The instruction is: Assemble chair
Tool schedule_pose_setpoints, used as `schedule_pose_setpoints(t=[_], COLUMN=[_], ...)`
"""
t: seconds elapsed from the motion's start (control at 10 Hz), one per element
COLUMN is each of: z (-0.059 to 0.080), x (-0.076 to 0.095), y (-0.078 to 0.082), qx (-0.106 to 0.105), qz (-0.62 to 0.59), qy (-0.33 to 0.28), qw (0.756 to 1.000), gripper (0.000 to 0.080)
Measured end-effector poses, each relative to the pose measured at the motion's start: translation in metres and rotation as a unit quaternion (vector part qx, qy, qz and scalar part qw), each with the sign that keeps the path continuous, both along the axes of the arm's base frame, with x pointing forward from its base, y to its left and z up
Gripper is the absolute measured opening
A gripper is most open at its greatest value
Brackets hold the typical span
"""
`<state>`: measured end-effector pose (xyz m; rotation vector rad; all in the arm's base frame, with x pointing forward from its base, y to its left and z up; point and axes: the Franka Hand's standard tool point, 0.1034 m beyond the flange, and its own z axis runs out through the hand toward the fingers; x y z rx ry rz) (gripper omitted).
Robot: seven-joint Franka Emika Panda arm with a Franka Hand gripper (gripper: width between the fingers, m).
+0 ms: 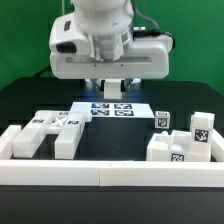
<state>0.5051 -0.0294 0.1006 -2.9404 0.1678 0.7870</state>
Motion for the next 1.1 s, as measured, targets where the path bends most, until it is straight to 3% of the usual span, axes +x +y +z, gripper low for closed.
schedule_pose_setpoints(t=[0.1, 0.7, 1.1], z=[0.005, 0.005, 0.021], x=[0.012, 0.034, 0.076], y=[0.002, -0.002, 0.03], qx=[-0.005, -0.042, -0.061], qz=[0.004, -0.004, -0.004], qy=[-0.036, -0.236, -0.386], qw=[0.999, 0.971, 0.92], gripper=[0.029, 0.029, 0.029])
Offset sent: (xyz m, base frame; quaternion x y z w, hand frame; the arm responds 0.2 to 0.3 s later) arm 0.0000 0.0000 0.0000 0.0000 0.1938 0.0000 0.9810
